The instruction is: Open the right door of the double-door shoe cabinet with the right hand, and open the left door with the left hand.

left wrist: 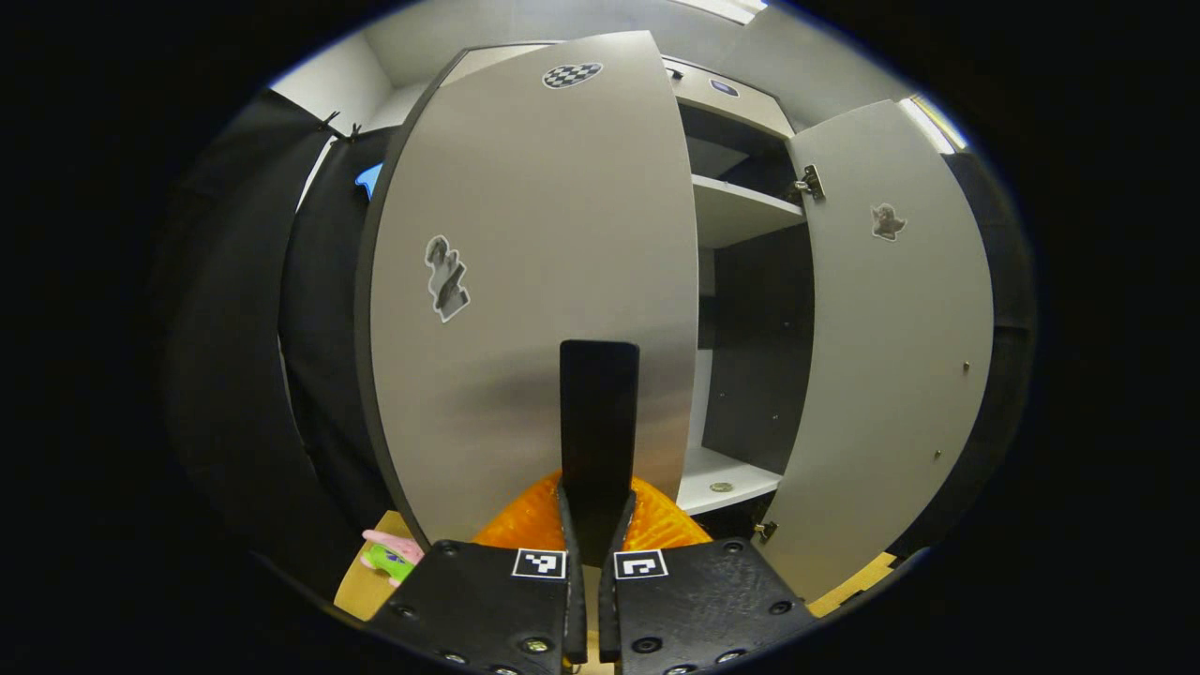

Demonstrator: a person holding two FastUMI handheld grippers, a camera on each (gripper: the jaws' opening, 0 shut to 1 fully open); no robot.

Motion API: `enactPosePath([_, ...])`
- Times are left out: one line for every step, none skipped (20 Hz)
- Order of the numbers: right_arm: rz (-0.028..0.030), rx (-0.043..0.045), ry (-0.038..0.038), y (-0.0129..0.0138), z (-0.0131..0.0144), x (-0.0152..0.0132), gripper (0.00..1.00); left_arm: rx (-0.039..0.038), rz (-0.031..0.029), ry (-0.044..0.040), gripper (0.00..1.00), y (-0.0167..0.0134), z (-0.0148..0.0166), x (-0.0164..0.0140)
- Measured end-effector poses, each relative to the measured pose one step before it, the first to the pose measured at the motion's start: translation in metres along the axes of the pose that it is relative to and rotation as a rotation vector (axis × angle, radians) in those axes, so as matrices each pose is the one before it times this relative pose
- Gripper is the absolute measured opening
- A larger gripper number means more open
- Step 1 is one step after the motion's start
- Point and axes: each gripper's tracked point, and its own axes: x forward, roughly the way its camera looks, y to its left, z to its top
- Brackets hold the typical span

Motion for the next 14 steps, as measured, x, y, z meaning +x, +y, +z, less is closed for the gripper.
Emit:
enactPosePath([0.01006,0.00178,0.00284,0.00213,-0.00082,0.00200,0.97,0.00409,0.00076,-0.00739,0.05,0.00164,0.00100,-0.00451])
enactPosePath([0.00753,0.00116,0.00289,0.00372,-0.00161,-0.00046,1.00,0.00272,0.00420,0.00088,0.05,0.00351,-0.00029,-0.00485])
enactPosePath([0.00886,-0.00068,0.00039,0.00773,-0.00258,-0.00337,1.00,-0.00054,0.00275,-0.00558,0.05,0.00290,-0.00007,-0.00468])
enactPosePath([0.00649,-0.00168,0.00086,0.00424,-0.00047,-0.00171,0.97,-0.00202,0.00385,0.00051,0.05,0.00333,-0.00113,-0.00566])
enactPosePath([0.00715,-0.00014,-0.00154,0.00327,-0.00012,-0.00046,0.97,0.00290,0.00293,-0.00178,0.05,0.00377,0.00029,-0.00484])
enactPosePath([0.00742,0.00026,0.00041,0.00299,0.00074,0.00012,0.97,0.00011,0.00507,-0.00047,0.04,0.00394,-0.00026,-0.00611])
enactPosePath([0.00831,-0.00125,0.00100,0.00346,-0.00056,0.00037,0.96,-0.00023,0.00456,-0.00163,0.04,0.00455,-0.00071,-0.00486])
enactPosePath([0.00660,-0.00076,0.00132,0.00247,0.00044,0.00034,0.96,0.00097,0.00428,0.00162,0.04,0.00434,-0.00042,-0.00527])
enactPosePath([0.00690,-0.00012,-0.00082,0.00309,0.00054,0.00052,0.97,-0.00042,0.00786,0.00537,0.04,0.00508,-0.00080,-0.00430])
enactPosePath([0.00539,-0.00040,-0.00205,0.00216,0.00059,0.00039,1.00,0.00152,0.00968,0.00170,0.04,0.00457,-0.00002,-0.00426])
enactPosePath([0.00633,-0.00090,0.00224,0.00251,-0.00067,0.00031,0.97,0.00045,0.01117,-0.00087,0.04,0.00456,-0.00039,-0.00348])
enactPosePath([0.00821,0.00037,0.00103,0.00262,0.00030,0.00004,0.97,-0.00106,0.01163,-0.00242,0.04,0.00559,-0.00010,-0.00407])
enactPosePath([0.00594,-0.00054,0.00096,0.00248,0.00031,0.00014,0.97,-0.00103,0.01224,-0.00111,0.04,0.00516,-0.00199,-0.00483])
enactPosePath([0.00458,-0.00163,-0.00106,0.00178,-0.00018,0.00075,0.97,-0.00124,0.01068,-0.00128,0.04,0.00501,-0.00154,-0.00283])
